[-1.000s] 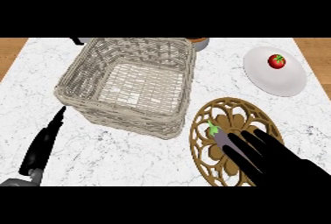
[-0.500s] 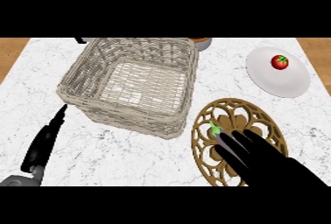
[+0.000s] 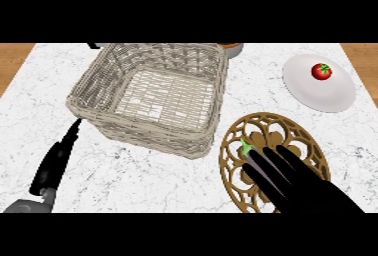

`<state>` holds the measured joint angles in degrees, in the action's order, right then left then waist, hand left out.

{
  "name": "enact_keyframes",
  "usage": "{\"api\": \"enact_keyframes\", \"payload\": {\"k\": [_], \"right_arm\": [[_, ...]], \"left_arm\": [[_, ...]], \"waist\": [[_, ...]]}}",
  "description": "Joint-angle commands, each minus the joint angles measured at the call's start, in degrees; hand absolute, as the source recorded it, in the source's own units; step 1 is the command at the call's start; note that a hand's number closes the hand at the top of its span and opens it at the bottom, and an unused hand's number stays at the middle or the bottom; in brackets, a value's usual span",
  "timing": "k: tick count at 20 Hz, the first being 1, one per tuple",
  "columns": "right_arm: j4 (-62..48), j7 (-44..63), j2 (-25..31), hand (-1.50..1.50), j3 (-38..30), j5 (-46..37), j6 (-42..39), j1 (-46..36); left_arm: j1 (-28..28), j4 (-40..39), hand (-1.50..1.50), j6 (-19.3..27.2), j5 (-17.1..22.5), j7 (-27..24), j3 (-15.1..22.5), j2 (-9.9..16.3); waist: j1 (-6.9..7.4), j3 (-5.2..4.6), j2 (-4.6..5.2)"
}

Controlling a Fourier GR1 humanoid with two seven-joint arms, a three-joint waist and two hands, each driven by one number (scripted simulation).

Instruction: Pick the eggplant from the placemat and place it in the basket

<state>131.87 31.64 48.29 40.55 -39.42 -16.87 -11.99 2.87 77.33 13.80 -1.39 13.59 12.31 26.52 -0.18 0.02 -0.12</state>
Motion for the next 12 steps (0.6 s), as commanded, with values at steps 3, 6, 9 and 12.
{"api": "enact_keyframes", "payload": {"k": [3, 6, 9, 12], "right_arm": [[3.82, 2.55, -5.27, -1.5, 6.09, -12.47, -0.81, 4.46], [-1.73, -3.92, -5.46, -1.5, 3.84, -14.2, 0.4, 6.72], [-4.01, -3.92, -9.35, -1.5, 2.08, -13.37, -5.01, 3.66], [-6.84, -8.3, -8.83, -1.5, -0.42, -15.64, -0.98, 7.55]], "left_arm": [[0.62, -3.96, 0.0, -1.07, -1.82, -2.93, -1.96, -1.68], [1.45, -1.47, 0.0, -2.01, -2.61, 0.66, -3.05, -2.14], [1.65, -1.37, 0.0, -1.94, -4.56, 0.77, -2.6, -3.66], [0.93, 0.66, 0.0, -4.05, -3.78, 1.54, -5.18, -2.42]], "waist": [[-0.22, -0.04, 0.01], [0.02, 0.0, 0.04], [0.18, -0.03, 0.11], [0.12, -0.01, 0.1]]}}
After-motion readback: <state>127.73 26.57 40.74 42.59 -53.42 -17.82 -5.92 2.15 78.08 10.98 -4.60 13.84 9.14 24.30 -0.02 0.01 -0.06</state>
